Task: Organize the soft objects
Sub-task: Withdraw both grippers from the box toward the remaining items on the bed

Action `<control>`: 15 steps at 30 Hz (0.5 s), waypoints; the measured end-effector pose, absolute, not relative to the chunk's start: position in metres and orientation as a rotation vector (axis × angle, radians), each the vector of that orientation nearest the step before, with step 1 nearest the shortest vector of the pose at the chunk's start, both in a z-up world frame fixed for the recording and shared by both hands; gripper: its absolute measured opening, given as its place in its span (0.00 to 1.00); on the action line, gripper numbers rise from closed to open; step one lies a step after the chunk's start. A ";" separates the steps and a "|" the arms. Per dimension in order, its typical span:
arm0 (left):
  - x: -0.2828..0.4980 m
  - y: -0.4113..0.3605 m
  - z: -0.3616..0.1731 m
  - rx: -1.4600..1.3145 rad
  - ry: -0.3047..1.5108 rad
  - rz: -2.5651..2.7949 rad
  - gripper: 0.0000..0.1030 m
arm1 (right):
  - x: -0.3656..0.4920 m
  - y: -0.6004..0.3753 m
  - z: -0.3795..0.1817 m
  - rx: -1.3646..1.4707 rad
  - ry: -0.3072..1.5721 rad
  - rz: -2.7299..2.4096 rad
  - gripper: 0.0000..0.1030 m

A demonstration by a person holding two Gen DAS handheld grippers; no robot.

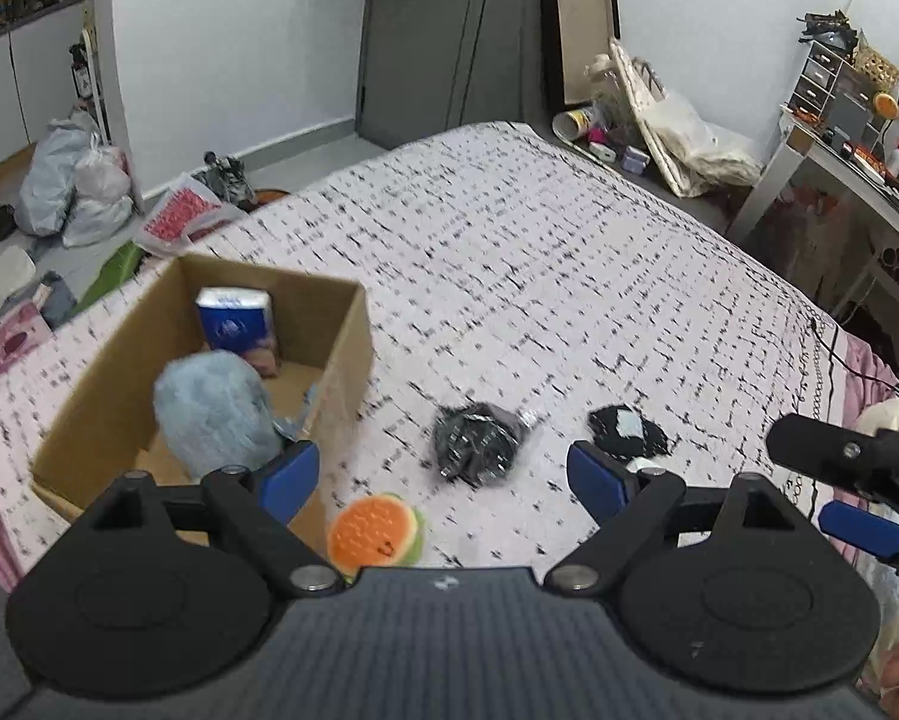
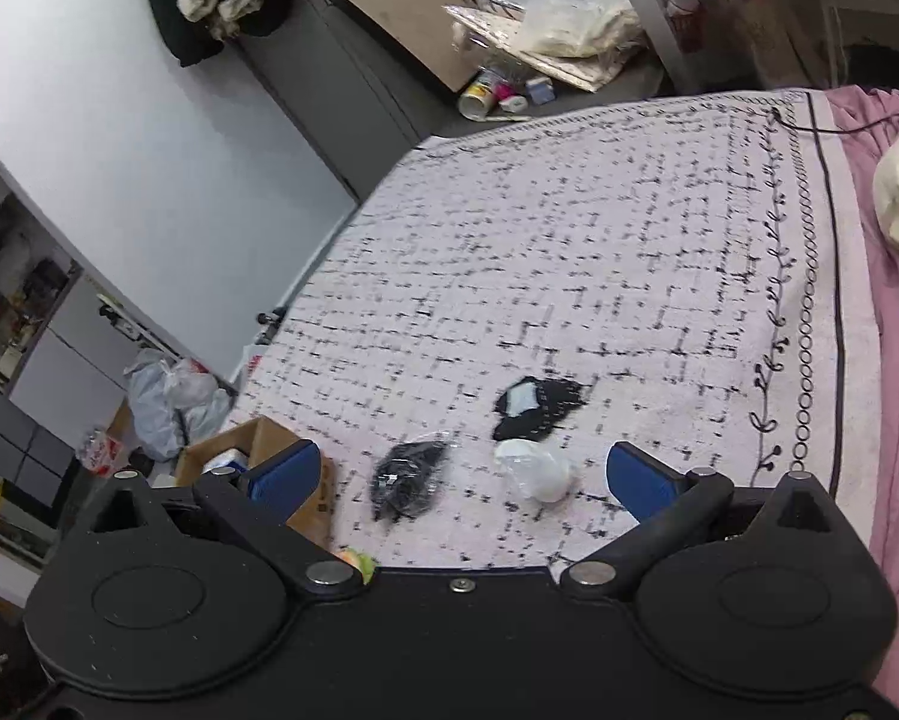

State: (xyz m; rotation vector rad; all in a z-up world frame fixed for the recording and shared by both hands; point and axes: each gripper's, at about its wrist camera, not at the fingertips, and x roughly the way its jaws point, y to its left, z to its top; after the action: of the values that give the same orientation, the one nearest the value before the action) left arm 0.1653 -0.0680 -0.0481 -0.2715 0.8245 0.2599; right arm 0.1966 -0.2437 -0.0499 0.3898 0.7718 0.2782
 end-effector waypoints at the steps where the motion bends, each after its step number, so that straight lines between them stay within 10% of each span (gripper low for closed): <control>1: 0.166 -0.070 -0.052 -0.273 0.830 0.266 0.86 | 0.198 -0.245 -0.053 0.398 0.780 0.271 0.99; 15: 0.175 -0.090 -0.103 -0.233 0.873 0.347 0.71 | 0.214 -0.248 -0.067 0.430 0.807 0.269 0.97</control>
State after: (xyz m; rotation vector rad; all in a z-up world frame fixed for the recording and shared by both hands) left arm 0.1753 -0.0901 -0.1026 -0.2327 0.8726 0.3474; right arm 0.2136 -0.2478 -0.0671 0.4303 0.8073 0.2691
